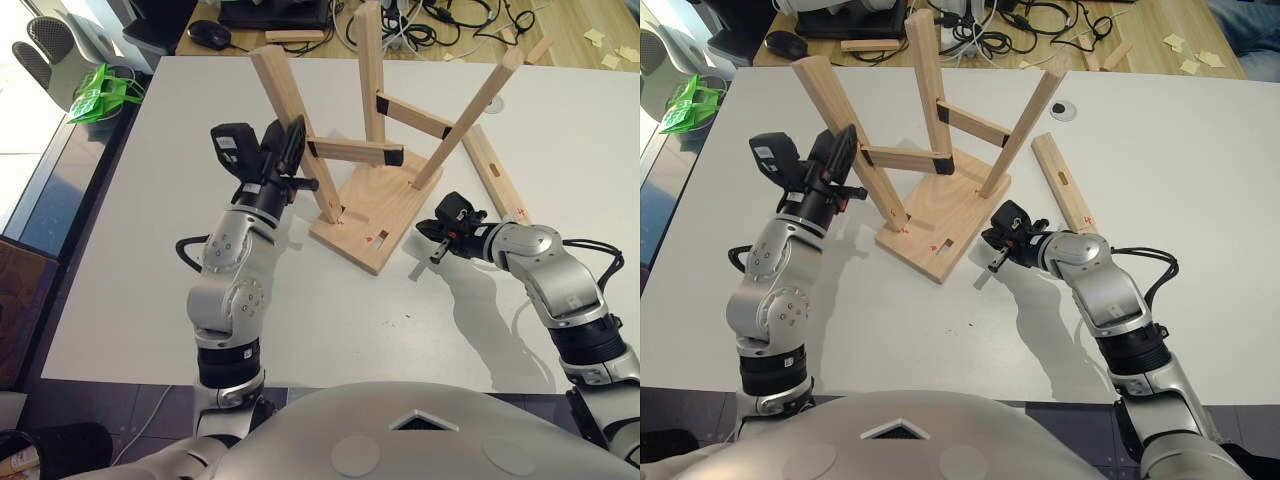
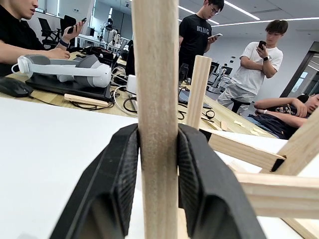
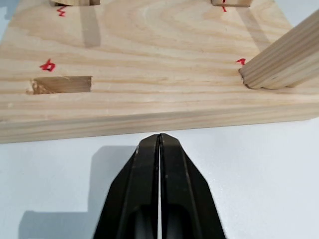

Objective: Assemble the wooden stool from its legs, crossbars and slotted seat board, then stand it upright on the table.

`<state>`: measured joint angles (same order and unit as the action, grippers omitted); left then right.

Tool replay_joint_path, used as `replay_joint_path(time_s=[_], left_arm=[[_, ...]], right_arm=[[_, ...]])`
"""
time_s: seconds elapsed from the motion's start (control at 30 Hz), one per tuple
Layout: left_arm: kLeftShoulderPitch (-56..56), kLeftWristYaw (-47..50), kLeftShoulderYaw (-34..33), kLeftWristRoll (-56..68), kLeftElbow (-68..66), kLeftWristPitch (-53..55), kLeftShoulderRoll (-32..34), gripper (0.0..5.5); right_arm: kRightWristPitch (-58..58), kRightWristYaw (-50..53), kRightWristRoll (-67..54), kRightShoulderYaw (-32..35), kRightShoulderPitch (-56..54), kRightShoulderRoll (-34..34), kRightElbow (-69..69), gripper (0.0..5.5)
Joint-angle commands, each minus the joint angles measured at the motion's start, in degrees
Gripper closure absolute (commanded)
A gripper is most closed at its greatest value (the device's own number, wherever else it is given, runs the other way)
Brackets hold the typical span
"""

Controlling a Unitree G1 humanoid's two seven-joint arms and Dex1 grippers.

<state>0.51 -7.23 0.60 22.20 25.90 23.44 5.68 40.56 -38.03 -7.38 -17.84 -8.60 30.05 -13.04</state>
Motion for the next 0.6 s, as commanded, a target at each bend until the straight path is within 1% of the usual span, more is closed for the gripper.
replay_joint_path(time_s=[0.03,0.23,0.6], left_arm=[[-4.0,-3.0,1.9,-2.7,-1.0,-3.3,1.7,4.46],[-3.6,-3.1,2.7,-4.2,-4.1,-7.6,-0.2,4.46],[1.1,-2.4,0.9,-5.4,-7.9,-12.1,-1.8,4.46]], right_arm=[[-0.2,0.1,0.5,0.2,0.5,0.5,0.0,5.50],[-0.4,-0.1,0.3,0.4,0.5,0.4,-0.1,5.50],[-0.3,-0.3,0.0,0.0,0.9,0.1,-0.7,5.50]])
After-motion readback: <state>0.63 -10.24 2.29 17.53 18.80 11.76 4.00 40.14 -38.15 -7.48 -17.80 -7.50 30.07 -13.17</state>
